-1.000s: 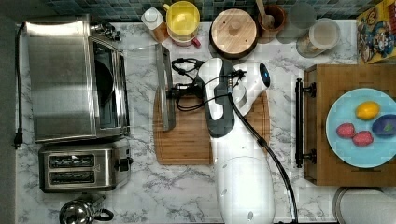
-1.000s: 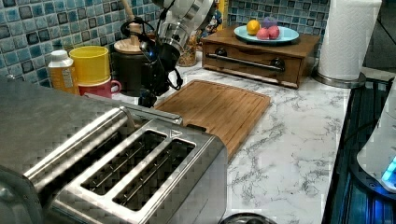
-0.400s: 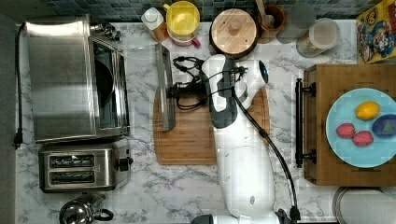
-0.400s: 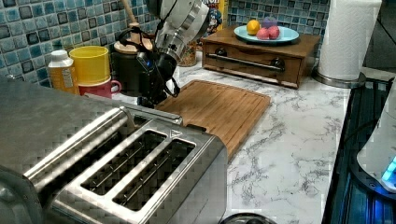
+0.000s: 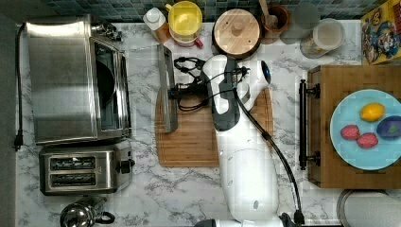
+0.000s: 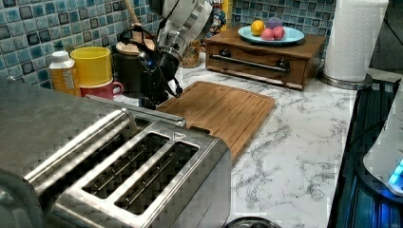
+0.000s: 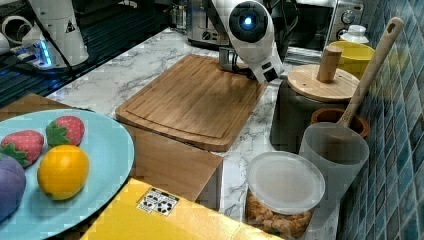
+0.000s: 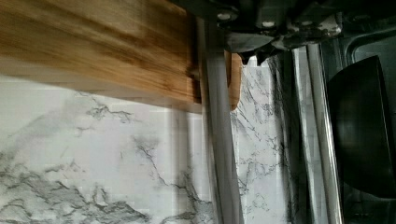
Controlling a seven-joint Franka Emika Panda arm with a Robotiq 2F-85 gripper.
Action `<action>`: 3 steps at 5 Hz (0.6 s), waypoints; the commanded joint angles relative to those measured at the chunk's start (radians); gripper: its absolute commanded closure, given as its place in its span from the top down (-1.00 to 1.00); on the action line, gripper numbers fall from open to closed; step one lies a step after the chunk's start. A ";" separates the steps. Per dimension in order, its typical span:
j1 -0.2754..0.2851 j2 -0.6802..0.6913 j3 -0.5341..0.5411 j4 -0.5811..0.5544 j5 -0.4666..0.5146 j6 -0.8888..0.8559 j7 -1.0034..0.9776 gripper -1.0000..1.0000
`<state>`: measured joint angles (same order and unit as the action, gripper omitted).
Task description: Close the oven.
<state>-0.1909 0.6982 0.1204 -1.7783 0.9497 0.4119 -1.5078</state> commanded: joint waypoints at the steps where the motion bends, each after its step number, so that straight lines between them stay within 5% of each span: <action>1: 0.174 -0.249 0.096 0.054 -0.087 0.032 0.111 -1.00; 3: 0.283 -0.281 0.082 0.100 -0.233 0.071 0.228 -1.00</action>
<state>-0.0607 0.4976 0.1119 -1.8105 0.7109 0.4946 -1.3975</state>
